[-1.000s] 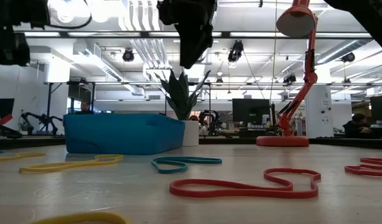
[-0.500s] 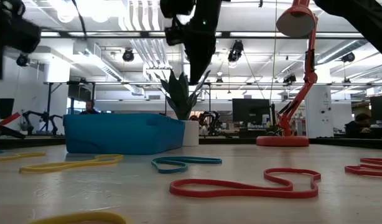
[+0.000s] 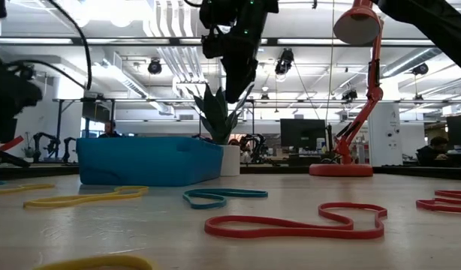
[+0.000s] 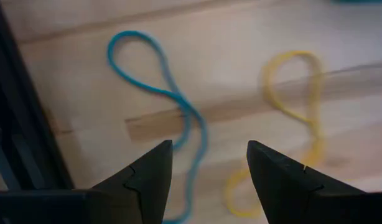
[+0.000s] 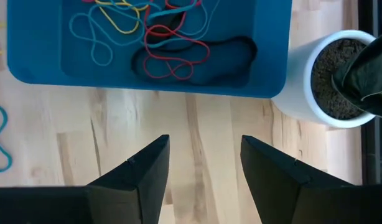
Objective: Pick and place rubber bands into bin
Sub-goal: Put the blue rubber band into the blue bin
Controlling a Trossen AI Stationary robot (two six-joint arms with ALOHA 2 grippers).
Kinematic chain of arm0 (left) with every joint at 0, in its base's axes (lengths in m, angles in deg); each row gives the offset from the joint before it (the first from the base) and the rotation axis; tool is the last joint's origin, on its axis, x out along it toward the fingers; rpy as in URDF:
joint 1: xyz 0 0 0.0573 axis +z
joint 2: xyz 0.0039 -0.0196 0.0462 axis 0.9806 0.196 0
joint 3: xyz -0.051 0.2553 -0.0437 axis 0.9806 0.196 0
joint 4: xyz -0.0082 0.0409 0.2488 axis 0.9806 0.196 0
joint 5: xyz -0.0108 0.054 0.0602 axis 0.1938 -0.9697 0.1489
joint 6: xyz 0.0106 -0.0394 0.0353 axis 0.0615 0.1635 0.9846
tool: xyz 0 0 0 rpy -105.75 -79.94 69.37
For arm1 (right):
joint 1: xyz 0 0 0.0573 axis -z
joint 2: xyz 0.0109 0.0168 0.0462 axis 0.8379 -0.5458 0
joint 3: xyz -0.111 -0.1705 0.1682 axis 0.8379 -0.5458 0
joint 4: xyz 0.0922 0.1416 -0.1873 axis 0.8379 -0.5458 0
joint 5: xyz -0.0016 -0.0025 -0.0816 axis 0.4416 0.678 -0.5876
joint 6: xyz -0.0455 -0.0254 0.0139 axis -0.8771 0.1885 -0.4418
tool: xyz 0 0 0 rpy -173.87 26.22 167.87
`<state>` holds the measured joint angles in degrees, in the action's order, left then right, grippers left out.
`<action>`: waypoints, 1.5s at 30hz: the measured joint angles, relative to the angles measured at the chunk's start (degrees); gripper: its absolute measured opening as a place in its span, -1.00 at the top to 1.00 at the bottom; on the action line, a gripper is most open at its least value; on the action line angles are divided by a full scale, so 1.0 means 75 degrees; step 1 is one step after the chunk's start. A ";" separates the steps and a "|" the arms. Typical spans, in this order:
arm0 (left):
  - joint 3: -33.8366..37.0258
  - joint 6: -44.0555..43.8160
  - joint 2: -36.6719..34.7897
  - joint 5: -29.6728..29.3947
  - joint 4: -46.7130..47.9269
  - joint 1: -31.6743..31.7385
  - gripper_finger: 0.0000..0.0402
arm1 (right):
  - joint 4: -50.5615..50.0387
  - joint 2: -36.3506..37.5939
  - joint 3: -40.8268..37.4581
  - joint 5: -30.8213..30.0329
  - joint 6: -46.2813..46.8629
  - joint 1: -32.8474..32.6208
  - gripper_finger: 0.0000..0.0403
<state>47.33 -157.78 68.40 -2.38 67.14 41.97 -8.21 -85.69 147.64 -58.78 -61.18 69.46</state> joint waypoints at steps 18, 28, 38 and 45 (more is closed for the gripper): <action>0.0535 0.1042 0.1654 -0.0188 -0.1388 -0.0010 0.47 | -0.0017 0.0059 0.0017 -0.0003 0.0645 -0.0026 0.08; 0.0270 0.2186 0.1498 -0.1376 -0.2476 0.0004 0.99 | -0.0145 0.0060 0.0014 0.0032 0.0864 -0.0056 0.08; -0.0498 0.4697 -0.1342 -0.5919 -0.2475 0.0409 1.00 | -0.0071 0.0567 0.0005 -0.0299 0.1153 -0.0157 0.08; -0.0394 0.8203 -0.2233 -0.4449 -0.3499 0.2623 1.00 | -0.0545 0.1191 -0.0031 -0.1175 0.1366 -0.0149 0.08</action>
<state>44.38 -96.26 51.65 -35.74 40.89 61.64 -12.30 -76.76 147.41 -67.59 -50.93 68.34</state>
